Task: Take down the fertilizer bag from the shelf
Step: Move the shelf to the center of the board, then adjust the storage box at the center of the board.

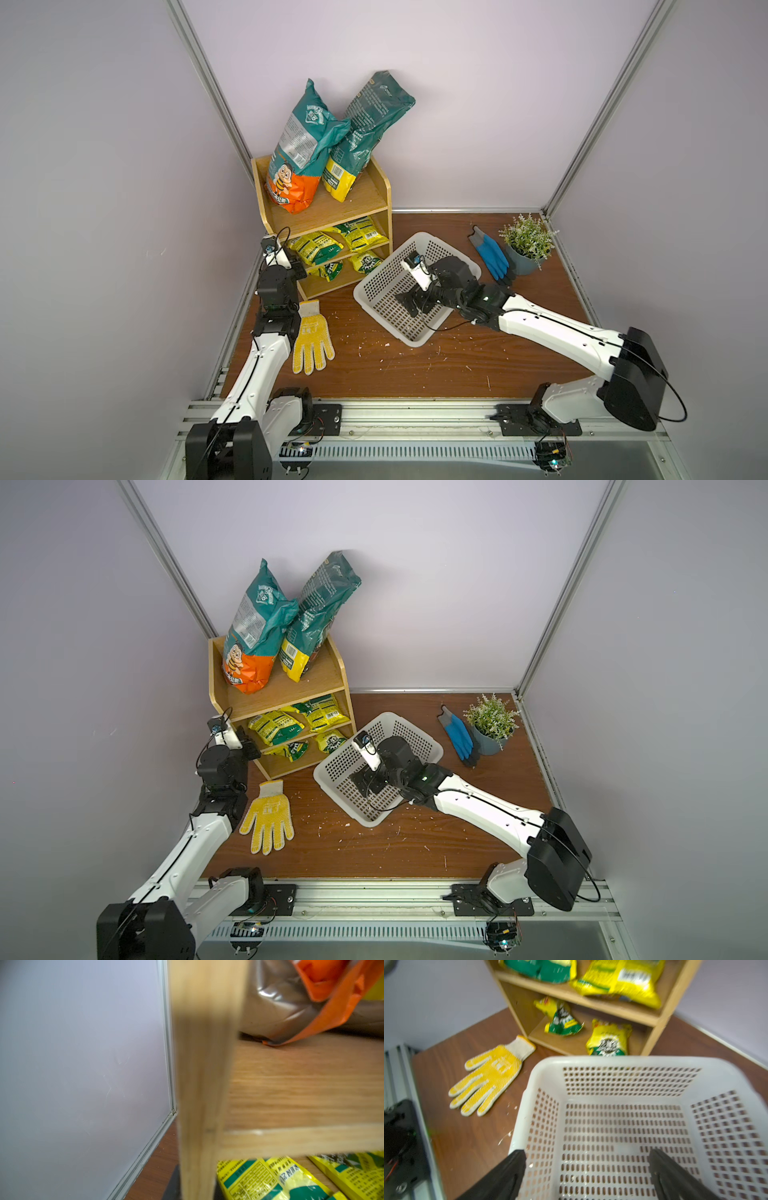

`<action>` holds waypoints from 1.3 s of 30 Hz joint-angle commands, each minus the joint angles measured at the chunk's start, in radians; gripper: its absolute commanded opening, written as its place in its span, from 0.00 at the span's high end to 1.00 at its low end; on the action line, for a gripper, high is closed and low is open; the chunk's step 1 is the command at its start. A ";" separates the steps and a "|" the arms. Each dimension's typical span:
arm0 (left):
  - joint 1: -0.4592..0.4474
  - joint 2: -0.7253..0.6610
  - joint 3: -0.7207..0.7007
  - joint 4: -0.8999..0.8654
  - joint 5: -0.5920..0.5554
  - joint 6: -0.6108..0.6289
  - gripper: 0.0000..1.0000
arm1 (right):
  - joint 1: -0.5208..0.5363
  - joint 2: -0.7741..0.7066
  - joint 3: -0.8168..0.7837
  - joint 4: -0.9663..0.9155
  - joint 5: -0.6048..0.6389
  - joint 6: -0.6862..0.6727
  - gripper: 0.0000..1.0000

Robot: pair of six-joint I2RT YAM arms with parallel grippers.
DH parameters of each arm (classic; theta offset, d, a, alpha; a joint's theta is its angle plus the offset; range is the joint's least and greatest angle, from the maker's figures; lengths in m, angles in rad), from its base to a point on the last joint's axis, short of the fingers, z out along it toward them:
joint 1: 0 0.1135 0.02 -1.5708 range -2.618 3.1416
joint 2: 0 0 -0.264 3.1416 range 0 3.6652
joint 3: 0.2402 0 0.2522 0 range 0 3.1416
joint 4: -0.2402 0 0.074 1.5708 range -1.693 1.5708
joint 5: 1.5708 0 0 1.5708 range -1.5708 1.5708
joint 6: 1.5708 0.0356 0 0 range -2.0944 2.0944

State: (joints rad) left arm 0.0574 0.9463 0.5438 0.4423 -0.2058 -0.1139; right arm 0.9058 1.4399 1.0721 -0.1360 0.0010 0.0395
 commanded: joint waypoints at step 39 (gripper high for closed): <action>-0.017 -0.362 0.029 -0.524 0.349 -0.322 0.00 | 0.159 0.233 0.324 0.033 0.022 0.132 0.01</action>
State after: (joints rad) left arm 0.0517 0.5980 0.5316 -0.0525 0.0814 -0.4294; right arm 1.0679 1.7683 1.3266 -0.1223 -0.2085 0.2260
